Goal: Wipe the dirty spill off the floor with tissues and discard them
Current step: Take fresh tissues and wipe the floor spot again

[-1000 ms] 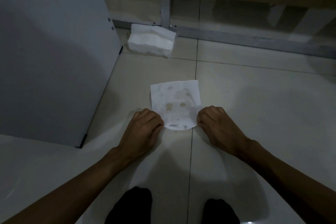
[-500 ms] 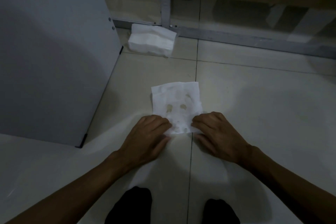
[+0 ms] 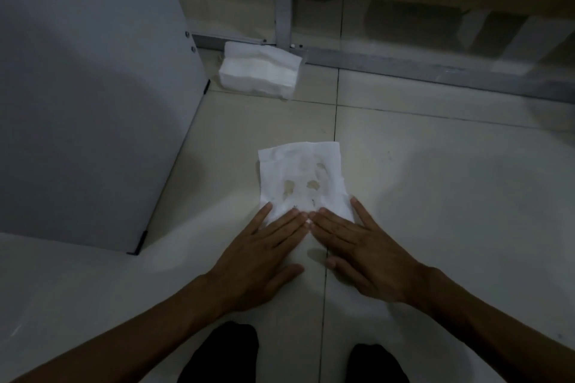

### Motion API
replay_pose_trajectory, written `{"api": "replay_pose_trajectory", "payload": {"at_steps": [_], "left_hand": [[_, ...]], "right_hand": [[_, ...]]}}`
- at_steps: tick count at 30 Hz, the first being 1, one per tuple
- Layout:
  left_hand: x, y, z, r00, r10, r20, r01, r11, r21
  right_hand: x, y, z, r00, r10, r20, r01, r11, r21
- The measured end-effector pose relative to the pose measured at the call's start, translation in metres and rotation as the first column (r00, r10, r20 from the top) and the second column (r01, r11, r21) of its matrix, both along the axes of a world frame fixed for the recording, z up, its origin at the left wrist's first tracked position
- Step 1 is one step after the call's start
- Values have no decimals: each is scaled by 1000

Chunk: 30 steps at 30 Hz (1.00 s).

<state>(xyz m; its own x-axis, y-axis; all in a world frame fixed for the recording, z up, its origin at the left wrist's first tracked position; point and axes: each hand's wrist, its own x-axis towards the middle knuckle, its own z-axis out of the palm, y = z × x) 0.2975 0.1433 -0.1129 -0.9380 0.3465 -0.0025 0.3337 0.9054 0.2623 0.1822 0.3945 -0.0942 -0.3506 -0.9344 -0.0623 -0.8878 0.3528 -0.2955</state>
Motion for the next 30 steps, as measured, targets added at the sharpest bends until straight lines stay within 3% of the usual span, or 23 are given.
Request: {"api": "replay_pose_trajectory", "payload": {"at_steps": [20,30], "left_hand": [[-25,6,9,977,206,49,-201,975,-89],[-46,-10,7,976,214,33,-211,974,-81]], "right_hand": [[-3,-18,-1,989,-138,-50,135,989,-62],[-22,-30,2,985,-162,-54,168,980,111]]}}
